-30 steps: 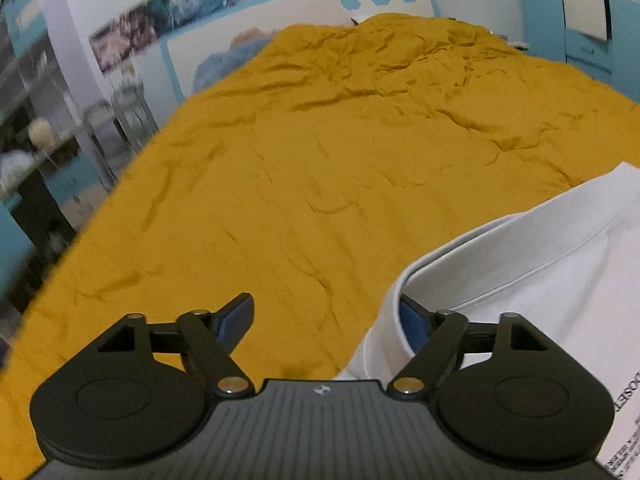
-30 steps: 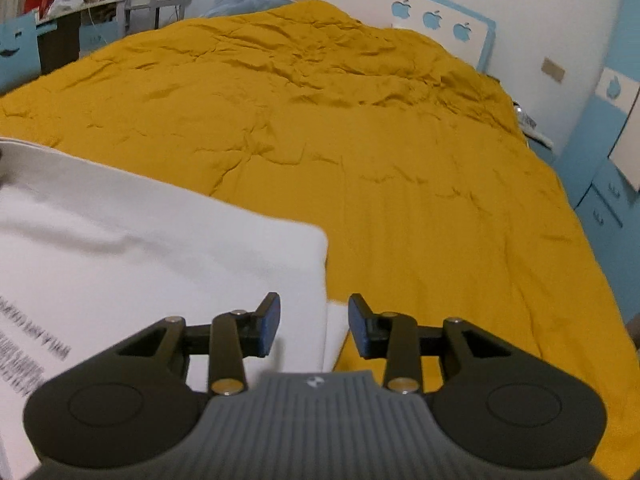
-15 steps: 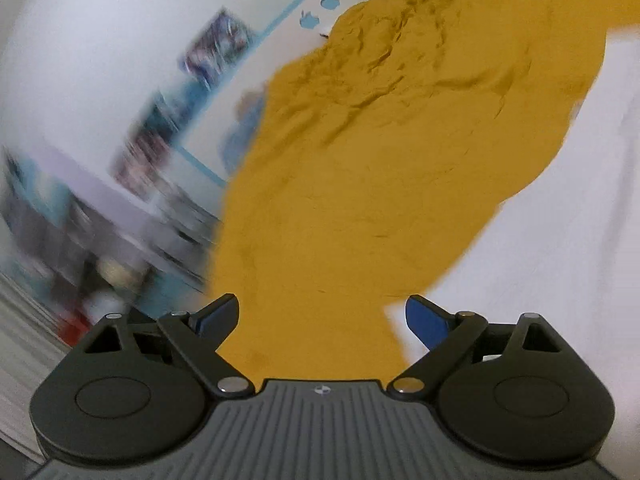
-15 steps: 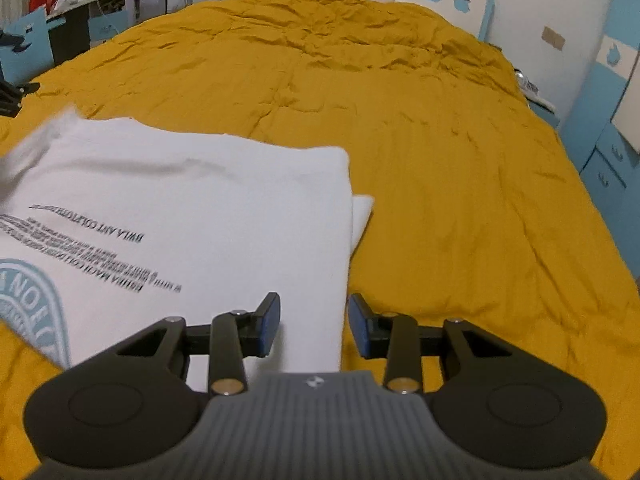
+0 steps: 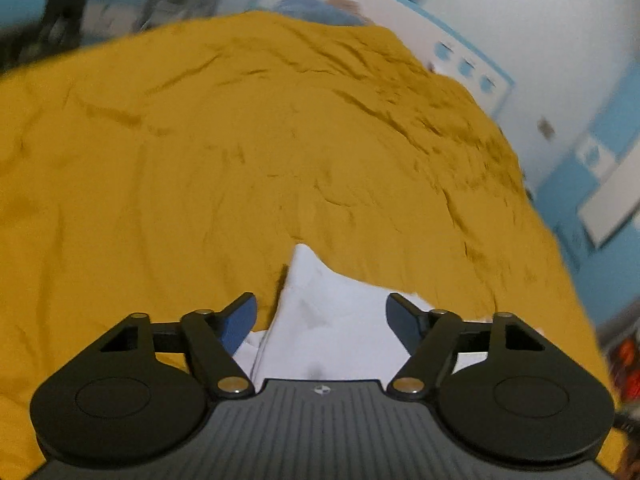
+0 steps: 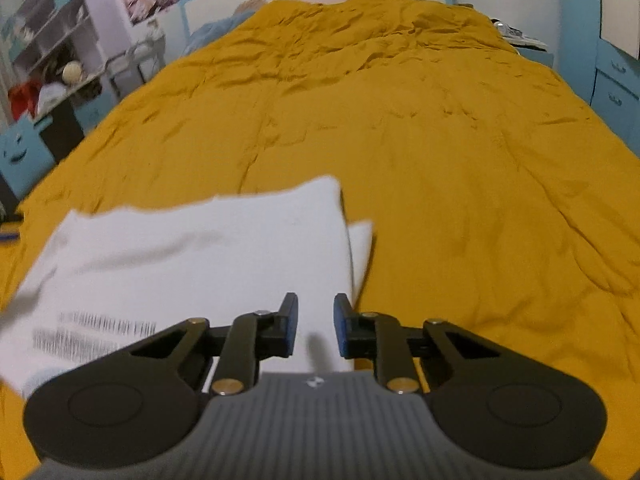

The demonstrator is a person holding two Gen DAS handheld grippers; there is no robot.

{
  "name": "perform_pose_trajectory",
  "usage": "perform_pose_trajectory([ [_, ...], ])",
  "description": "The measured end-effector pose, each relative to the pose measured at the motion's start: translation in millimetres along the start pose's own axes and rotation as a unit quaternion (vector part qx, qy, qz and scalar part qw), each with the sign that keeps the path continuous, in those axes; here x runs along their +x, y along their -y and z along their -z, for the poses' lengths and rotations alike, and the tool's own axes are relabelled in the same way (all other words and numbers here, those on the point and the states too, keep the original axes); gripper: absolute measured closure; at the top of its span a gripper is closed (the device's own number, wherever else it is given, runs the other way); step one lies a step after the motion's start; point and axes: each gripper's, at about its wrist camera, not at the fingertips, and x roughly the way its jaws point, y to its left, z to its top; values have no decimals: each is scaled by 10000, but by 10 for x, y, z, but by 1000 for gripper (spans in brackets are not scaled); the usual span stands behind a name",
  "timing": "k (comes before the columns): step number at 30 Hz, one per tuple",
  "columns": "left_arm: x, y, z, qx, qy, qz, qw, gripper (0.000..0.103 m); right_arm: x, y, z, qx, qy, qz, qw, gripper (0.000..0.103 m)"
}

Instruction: Fold small clothes

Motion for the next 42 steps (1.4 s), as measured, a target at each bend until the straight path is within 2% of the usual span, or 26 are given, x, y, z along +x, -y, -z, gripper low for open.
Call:
perform_pose_trajectory([
  [2, 190, -60, -4, -106, -92, -31, 9999, 37, 141, 51, -144, 176, 36, -93, 9998, 87],
  [7, 584, -120, -15, -206, -107, 32, 9997, 40, 600, 218, -485, 757, 109, -241, 9968, 87],
  [9, 698, -154, -3, -270, -150, 107, 9995, 49, 790, 299, -568, 1004, 71, -272, 9945, 87],
  [11, 721, -211, 63, -305, -173, 224, 9991, 71, 978, 391, -616, 1294, 15, -328, 9910, 87],
  [12, 750, -230, 76, -320, -181, 224, 9991, 74, 1067, 437, -627, 1438, -11, -399, 9888, 86],
  [14, 779, -261, 94, -374, -123, 305, 9988, 88, 1182, 487, -616, 1584, -14, -546, 9859, 96],
  [16, 677, -255, 123, -311, 118, 392, 9987, 90, 1210, 491, -605, 1580, 43, -678, 9851, 100],
  [19, 486, -122, 146, 43, 499, 465, 9977, 90, 987, 435, -584, 1359, 598, -794, 9857, 101],
  [21, 482, -36, 144, 292, 598, 290, 9974, 90, 880, 398, -582, 1278, 793, -749, 9858, 101],
  [25, 731, -26, 166, 360, 306, -334, 9983, 88, 1058, 363, -593, 1231, 579, -459, 9896, 101],
  [26, 802, 4, 180, 525, 125, -563, 9970, 80, 1121, 371, -582, 1260, 499, -383, 9900, 100],
  [27, 836, 52, 201, 785, 33, -839, 9934, 76, 1190, 385, -579, 1286, 376, -248, 9907, 99],
  [28, 795, 81, 221, 940, 48, -916, 9913, 74, 1227, 361, -557, 1275, 281, -89, 9914, 89],
  [29, 713, 105, 229, 1021, 76, -988, 9898, 72, 1227, 351, -542, 1240, 238, 38, 9920, 85],
  [31, 518, 132, 233, 1126, 188, -1107, 9873, 63, 1113, 326, -520, 1150, 247, 230, 9928, 85],
  [32, 411, 136, 244, 1158, 242, -1158, 9862, 63, 1029, 317, -513, 1090, 235, 309, 9933, 84],
  [36, -70, 86, 355, 967, 230, -983, 9902, 63, 587, 362, -363, 1044, 126, 307, 9940, 83],
  [39, -377, 64, 469, 781, 146, -757, 9940, 63, 233, 416, -155, 1093, -161, 228, 9936, 80],
  [42, -637, 63, 587, 559, 39, -566, 9968, 60, -105, 376, 66, 1098, -385, 140, 9931, 73],
])
